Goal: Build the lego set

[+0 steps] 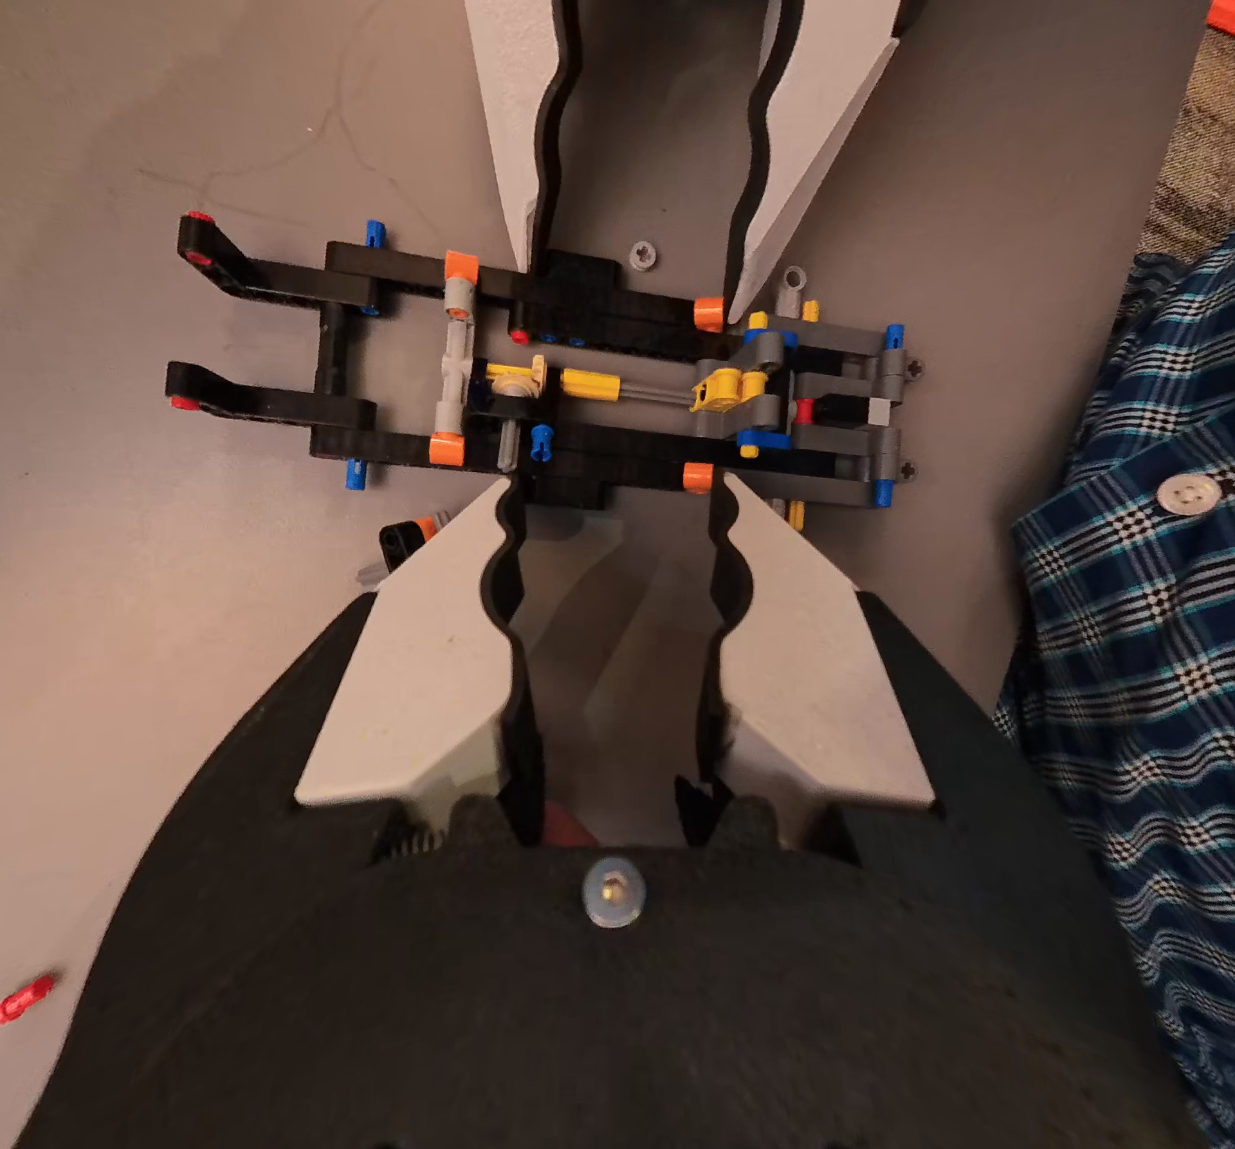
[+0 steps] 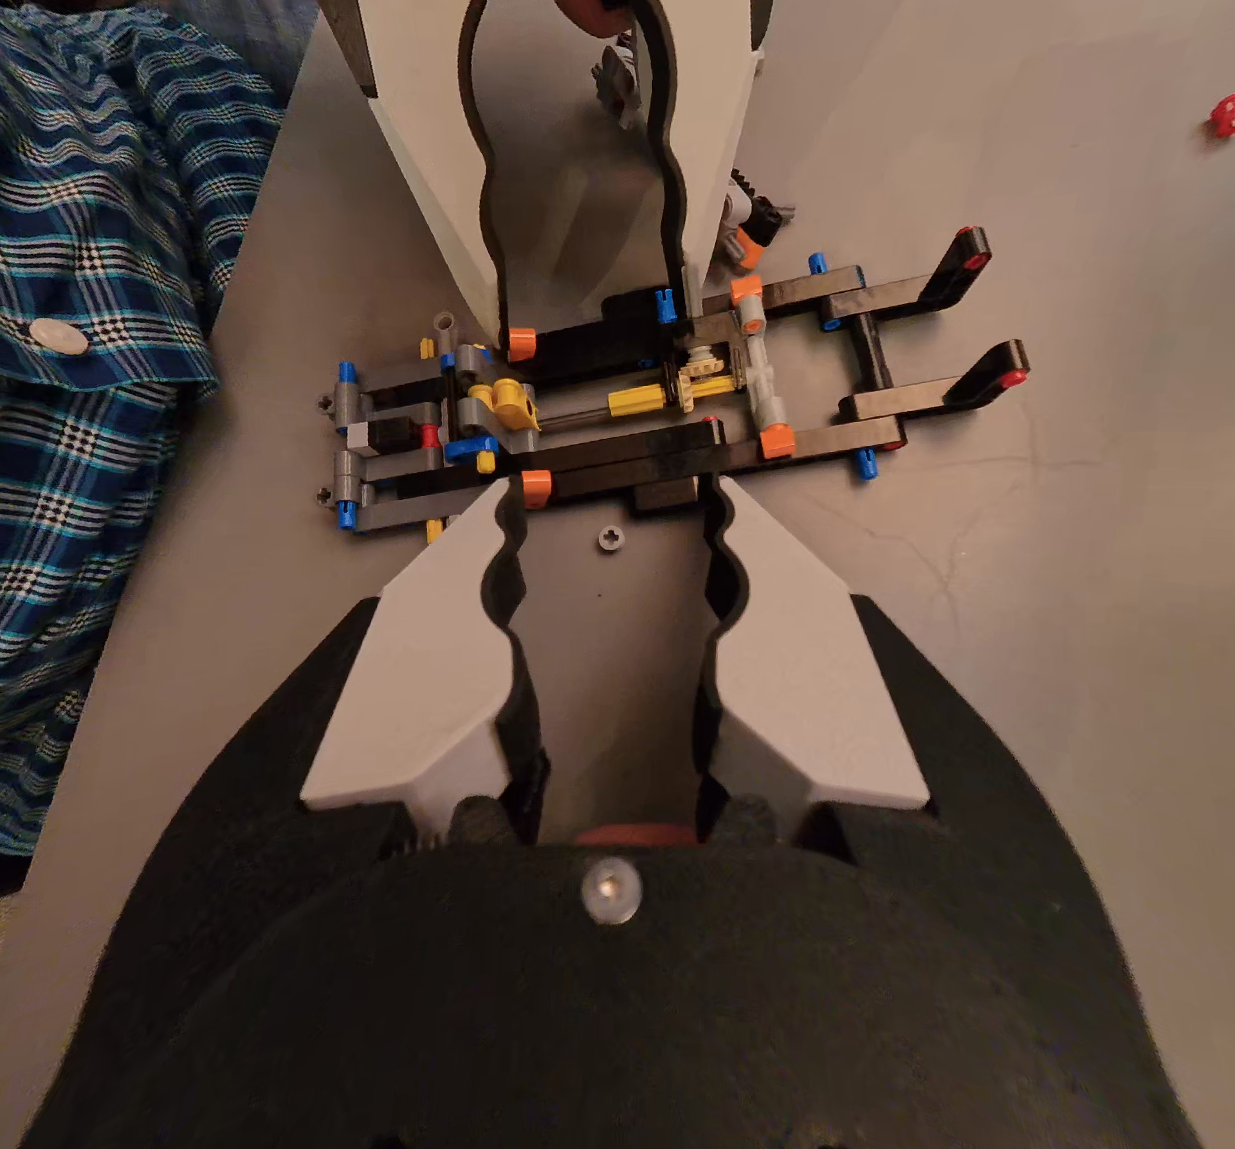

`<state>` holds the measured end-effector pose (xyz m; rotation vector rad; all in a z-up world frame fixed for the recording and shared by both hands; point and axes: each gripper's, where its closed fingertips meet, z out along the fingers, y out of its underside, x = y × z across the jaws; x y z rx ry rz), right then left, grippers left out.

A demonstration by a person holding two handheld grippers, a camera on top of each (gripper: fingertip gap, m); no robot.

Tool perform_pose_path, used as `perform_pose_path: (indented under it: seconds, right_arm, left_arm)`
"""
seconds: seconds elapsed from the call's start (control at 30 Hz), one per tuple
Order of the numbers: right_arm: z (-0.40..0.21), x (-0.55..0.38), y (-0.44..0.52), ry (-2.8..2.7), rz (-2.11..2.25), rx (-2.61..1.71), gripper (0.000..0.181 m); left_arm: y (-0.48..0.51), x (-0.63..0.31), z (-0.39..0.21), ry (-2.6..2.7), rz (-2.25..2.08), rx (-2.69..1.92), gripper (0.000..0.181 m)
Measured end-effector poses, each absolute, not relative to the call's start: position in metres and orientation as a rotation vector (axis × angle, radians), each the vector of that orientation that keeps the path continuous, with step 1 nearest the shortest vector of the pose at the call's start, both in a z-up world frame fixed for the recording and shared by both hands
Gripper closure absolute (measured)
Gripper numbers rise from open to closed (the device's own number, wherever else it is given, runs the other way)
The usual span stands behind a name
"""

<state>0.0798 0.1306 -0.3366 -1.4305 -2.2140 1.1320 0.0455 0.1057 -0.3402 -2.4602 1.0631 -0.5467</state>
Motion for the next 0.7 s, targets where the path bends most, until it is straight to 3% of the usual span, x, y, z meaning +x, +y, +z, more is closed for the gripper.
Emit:
perform_pose_path:
  seconds: [0.7]
  right_arm:
    - [-0.314, 0.096, 0.156, -2.048, 1.224, -1.430, 0.131]
  left_arm:
    - [0.084, -0.009, -0.303, 0.893, -0.286, -2.456, 0.120]
